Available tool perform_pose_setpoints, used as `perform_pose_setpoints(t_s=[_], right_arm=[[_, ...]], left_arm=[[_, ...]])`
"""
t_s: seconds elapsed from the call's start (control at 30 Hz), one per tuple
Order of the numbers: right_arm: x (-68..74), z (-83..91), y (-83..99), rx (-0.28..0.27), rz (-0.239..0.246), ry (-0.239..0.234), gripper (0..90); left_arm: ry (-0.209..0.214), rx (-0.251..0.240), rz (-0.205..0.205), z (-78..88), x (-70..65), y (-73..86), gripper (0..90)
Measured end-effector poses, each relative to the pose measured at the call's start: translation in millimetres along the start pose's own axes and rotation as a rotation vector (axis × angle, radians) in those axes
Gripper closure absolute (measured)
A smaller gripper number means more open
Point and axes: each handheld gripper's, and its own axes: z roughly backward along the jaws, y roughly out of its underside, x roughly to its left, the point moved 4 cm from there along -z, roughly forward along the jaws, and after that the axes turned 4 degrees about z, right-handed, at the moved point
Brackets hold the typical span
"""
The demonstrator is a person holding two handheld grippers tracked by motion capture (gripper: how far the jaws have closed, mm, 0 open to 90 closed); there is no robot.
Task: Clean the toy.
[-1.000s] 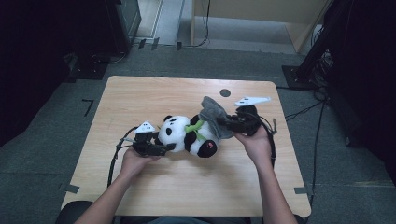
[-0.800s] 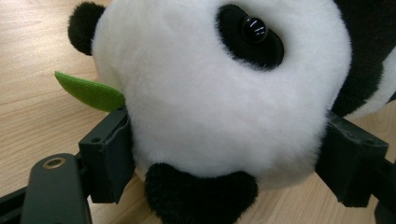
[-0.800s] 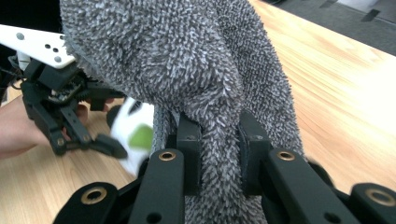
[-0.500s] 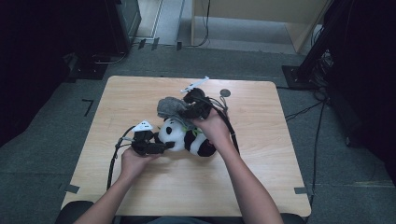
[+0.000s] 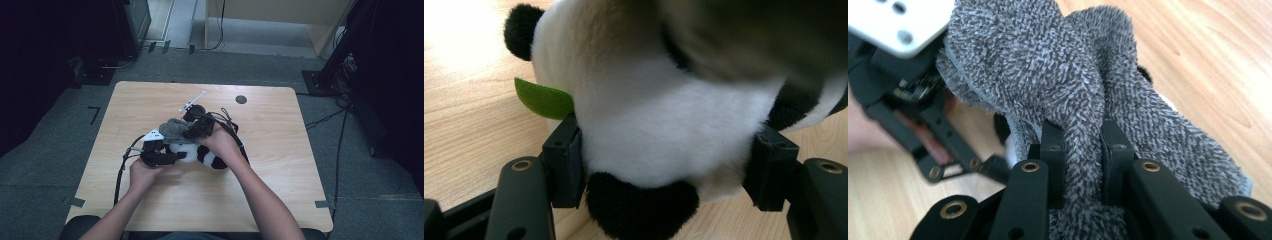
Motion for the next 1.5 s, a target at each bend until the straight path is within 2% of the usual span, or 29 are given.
perform_pose_setpoints(t_s=[0.23,0.4,0.53,0.6,0.67,0.7,0.8,0.87,1.03,1.2,1.3,1.4,1.5], right_arm=[[9.7,4.5,19.6,0.008,0.079,-0.027,78.1],[17.1,5.8,32.8,0.020,0.111,-0.044,78.2],[20.2,7.9,36.3,0.039,0.131,-0.048,78.1],[16.8,12.0,33.5,0.021,0.118,-0.040,78.0],[11.3,17.6,28.0,-0.021,0.085,-0.024,77.9],[6.7,22.9,22.5,-0.070,0.066,-0.006,77.9],[-4.5,34.4,7.6,-0.142,0.019,0.032,77.7],[-10.5,35.0,-1.7,-0.149,0.002,0.047,77.5],[-17.9,10.1,-14.6,-0.080,0.001,0.081,77.0],[-11.0,-14.9,-17.1,-0.008,0.016,0.082,76.9],[-3.7,-15.1,-16.0,0.013,0.037,0.067,77.5],[4.5,-13.4,-10.7,0.025,0.058,0.025,78.0],[13.5,-12.1,-3.3,0.040,0.105,0.010,78.3]], left_arm=[[0.011,0.004,0.011,0.5,0.8,0.4,32.7],[0.011,0.004,0.007,-0.1,0.3,1.0,32.8],[0.015,0.001,0.007,-0.1,0.2,0.9,32.7],[0.011,-0.004,0.004,0.0,-0.3,0.4,32.7],[0.009,-0.006,0.000,0.1,-0.8,0.2,32.7],[0.005,-0.004,-0.008,0.1,-1.5,0.5,32.7],[0.004,-0.008,-0.003,0.0,-1.2,0.6,32.7],[0.005,-0.009,-0.001,-0.1,-1.1,0.6,32.6],[0.004,-0.009,-0.002,0.2,-1.1,0.6,32.5],[0.005,-0.009,0.017,0.1,0.0,2.8,32.0],[0.006,-0.006,0.016,0.2,0.0,3.0,31.9],[0.017,-0.013,0.035,0.2,1.5,3.0,31.9],[0.022,-0.010,0.039,0.5,1.7,3.2,32.0]])
